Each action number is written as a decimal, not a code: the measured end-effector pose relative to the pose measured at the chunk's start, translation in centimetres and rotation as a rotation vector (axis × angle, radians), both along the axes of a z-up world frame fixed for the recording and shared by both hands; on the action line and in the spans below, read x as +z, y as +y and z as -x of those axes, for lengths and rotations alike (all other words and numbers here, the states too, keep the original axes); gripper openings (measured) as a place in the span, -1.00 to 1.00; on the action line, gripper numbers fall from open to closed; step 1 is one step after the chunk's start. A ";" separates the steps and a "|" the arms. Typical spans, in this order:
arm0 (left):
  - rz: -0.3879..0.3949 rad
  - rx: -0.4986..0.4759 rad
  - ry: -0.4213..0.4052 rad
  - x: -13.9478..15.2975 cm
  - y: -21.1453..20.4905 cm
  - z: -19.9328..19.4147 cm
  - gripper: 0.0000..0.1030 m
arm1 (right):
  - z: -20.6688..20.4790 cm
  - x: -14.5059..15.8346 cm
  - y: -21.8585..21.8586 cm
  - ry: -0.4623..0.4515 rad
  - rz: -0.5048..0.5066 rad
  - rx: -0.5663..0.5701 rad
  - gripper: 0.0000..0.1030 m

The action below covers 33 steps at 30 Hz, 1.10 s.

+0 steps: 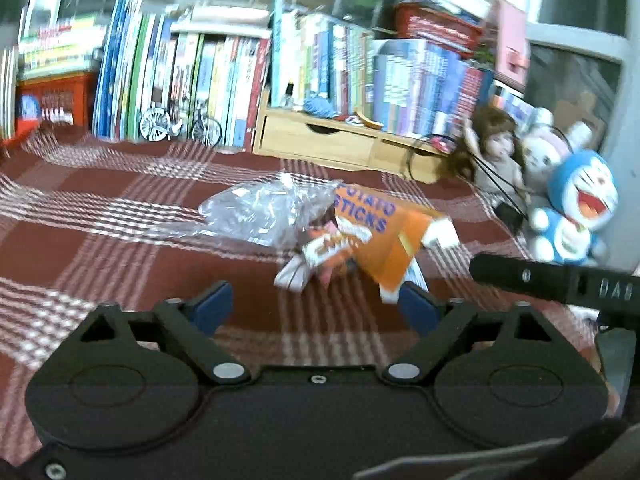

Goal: Collect trash
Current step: 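Grasp the small snack wrapper with the left tool while the right tool grasps the orange box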

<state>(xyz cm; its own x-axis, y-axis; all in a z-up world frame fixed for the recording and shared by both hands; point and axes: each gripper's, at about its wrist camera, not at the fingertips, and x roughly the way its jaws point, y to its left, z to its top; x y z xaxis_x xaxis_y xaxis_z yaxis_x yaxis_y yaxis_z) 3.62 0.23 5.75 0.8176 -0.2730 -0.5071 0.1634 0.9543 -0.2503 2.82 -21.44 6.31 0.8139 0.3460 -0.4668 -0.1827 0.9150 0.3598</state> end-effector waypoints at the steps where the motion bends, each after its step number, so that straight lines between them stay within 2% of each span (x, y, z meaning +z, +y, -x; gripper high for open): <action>1: 0.028 0.006 0.020 -0.2 -0.2 -1.6 0.39 | -1.6 0.0 -0.6 0.021 -0.057 -0.023 0.66; 3: 0.102 0.017 0.055 -0.7 -0.3 -4.6 0.34 | -4.3 -0.3 -1.4 0.061 -0.158 -0.063 0.53; 6: 0.150 0.030 0.075 -1.9 -0.6 -7.9 0.34 | -7.7 -1.0 -2.1 0.098 -0.249 -0.114 0.43; 9: 0.158 0.063 0.124 -3.4 -1.5 -10.9 0.36 | -10.3 -1.7 -1.6 0.125 -0.261 -0.140 0.34; 12: 0.148 0.109 0.145 -4.8 -2.1 -12.9 0.35 | -12.5 -2.8 -1.1 0.176 -0.265 -0.154 0.01; 13: 0.144 0.116 0.147 -5.1 -2.2 -13.1 0.22 | -13.1 -3.3 -1.0 0.198 -0.278 -0.153 -0.22; 14: 0.140 0.115 0.142 -5.3 -2.3 -13.3 -0.19 | -13.3 -3.5 -1.1 0.203 -0.297 -0.155 -0.36; 15: 0.136 0.106 0.142 -5.5 -2.4 -13.4 -0.37 | -13.3 -3.5 -1.1 0.196 -0.316 -0.148 -0.44; 17: 0.114 0.093 0.129 -5.4 -2.6 -13.0 -0.45 | -12.9 -3.1 -0.9 0.172 -0.308 -0.138 -0.53; 21: 0.059 0.069 0.039 -4.1 -2.7 -11.0 -0.47 | -11.6 -1.3 -0.7 0.111 -0.269 -0.114 -0.78; 27: 0.058 0.045 -0.041 -1.7 -2.2 -8.3 -0.49 | -9.5 1.0 -0.9 0.032 -0.242 -0.076 -0.82; 33: 0.034 0.024 -0.133 0.8 -1.1 -3.8 -0.49 | -6.5 2.4 -0.7 -0.024 -0.199 -0.036 -0.82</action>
<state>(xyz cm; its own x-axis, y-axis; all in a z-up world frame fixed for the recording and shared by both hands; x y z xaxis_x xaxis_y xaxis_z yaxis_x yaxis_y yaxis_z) 7.46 -0.83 6.50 0.8833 -0.2675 -0.3849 0.1744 0.9498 -0.2599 9.28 -22.12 8.68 0.8374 0.4000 -0.3724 -0.1620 0.8324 0.5300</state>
